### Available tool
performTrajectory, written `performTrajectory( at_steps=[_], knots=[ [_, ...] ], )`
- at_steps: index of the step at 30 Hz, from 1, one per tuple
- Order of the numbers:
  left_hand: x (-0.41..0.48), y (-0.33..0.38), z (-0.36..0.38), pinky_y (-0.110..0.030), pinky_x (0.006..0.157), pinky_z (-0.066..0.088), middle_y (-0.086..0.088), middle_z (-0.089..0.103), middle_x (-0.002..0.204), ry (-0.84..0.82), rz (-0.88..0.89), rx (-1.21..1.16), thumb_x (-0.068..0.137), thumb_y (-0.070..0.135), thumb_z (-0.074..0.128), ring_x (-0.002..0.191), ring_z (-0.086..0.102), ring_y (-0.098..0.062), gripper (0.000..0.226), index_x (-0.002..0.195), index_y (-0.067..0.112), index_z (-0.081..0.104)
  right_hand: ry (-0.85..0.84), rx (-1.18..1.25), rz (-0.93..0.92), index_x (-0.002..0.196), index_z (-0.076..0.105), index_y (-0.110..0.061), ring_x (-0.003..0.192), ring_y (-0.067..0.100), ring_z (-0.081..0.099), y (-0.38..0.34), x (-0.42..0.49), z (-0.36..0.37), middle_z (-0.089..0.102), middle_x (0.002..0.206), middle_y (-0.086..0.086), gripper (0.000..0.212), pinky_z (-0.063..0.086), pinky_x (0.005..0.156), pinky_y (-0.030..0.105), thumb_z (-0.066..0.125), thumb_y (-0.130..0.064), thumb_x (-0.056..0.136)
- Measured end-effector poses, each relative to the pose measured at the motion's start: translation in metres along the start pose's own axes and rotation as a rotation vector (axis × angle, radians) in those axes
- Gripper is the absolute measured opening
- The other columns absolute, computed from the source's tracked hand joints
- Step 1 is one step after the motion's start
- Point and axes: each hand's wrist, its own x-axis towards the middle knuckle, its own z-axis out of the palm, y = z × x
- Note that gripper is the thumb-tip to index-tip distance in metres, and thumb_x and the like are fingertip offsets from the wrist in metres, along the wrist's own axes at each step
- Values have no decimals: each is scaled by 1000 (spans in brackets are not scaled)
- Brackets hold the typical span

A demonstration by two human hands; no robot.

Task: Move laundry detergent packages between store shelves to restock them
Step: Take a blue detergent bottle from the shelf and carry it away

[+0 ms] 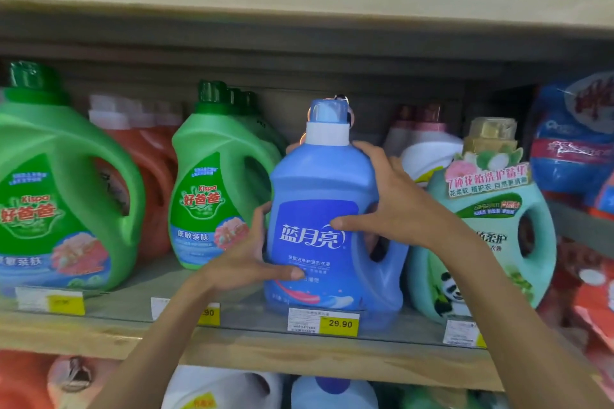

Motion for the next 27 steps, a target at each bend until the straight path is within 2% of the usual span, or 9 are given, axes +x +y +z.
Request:
performTrajectory(
  at_steps=[2, 6, 9, 12, 16, 21, 23, 25, 27],
  knots=[
    [-1, -1, 2, -23, 88, 57, 21, 67, 124, 17, 8, -37, 72, -5, 84, 117, 66, -3, 105, 149, 25, 19, 2, 7, -2, 149, 10, -47, 125, 26, 46, 3, 0, 1, 34, 129, -2, 120, 43, 100, 38, 89, -55, 58],
    [-4, -3, 5, -24, 86, 58, 16, 69, 123, 30, 48, -64, 72, -12, 80, 115, 67, -6, 98, 146, 19, 24, 14, 24, -15, 146, 8, -53, 126, 26, 46, 7, 0, 5, 35, 131, -1, 122, 44, 102, 38, 89, -57, 55],
    [-6, -5, 7, -24, 84, 58, 17, 70, 120, 30, 40, -86, 74, -15, 77, 113, 68, -6, 95, 145, 18, 24, 21, 69, 3, 145, 10, -57, 118, 25, 51, 7, 0, 6, 44, 127, 5, 122, 45, 95, 33, 90, -57, 53],
    [-5, -5, 5, -24, 85, 58, 18, 69, 121, 29, 39, -63, 74, -10, 80, 115, 67, -5, 96, 147, 17, 22, 41, 125, 15, 142, 14, -62, 111, 24, 55, 8, 0, 6, 51, 124, 5, 123, 48, 94, 37, 92, -58, 47],
    [-8, -5, 6, -24, 86, 58, 12, 65, 127, 47, 39, -48, 72, -2, 84, 116, 66, -5, 102, 148, 20, 20, 50, 184, 10, 140, 19, -62, 117, 22, 53, 9, 0, 7, 52, 130, 1, 120, 48, 101, 43, 91, -59, 44],
    [-16, -2, 7, -27, 87, 59, 25, 68, 117, 54, 64, -29, 72, 1, 85, 113, 68, -6, 107, 148, 24, 13, 86, 235, -33, 138, 25, -63, 119, 20, 54, 7, -7, 8, 52, 133, -3, 113, 49, 101, 43, 94, -50, 49],
    [-20, -1, 6, -34, 91, 59, 23, 68, 118, 73, 86, -12, 70, 7, 89, 112, 69, -8, 111, 147, 27, 12, 98, 245, -41, 138, 27, -63, 110, 21, 61, 5, -11, 7, 51, 133, -4, 113, 53, 95, 42, 95, -46, 50],
    [-23, -2, 6, -44, 96, 57, 21, 67, 121, 88, 109, 14, 67, 20, 94, 113, 69, -11, 115, 147, 33, 12, 109, 256, -58, 138, 28, -64, 94, 21, 65, 2, -16, 5, 50, 134, -6, 112, 57, 88, 42, 96, -42, 52],
    [-25, -2, 6, -48, 98, 55, 21, 66, 123, 95, 129, 32, 62, 35, 95, 115, 68, -12, 118, 146, 37, 12, 115, 262, -80, 138, 28, -63, 80, 16, 66, 0, -20, 5, 50, 133, -5, 110, 58, 82, 41, 96, -40, 54]
  ],
)
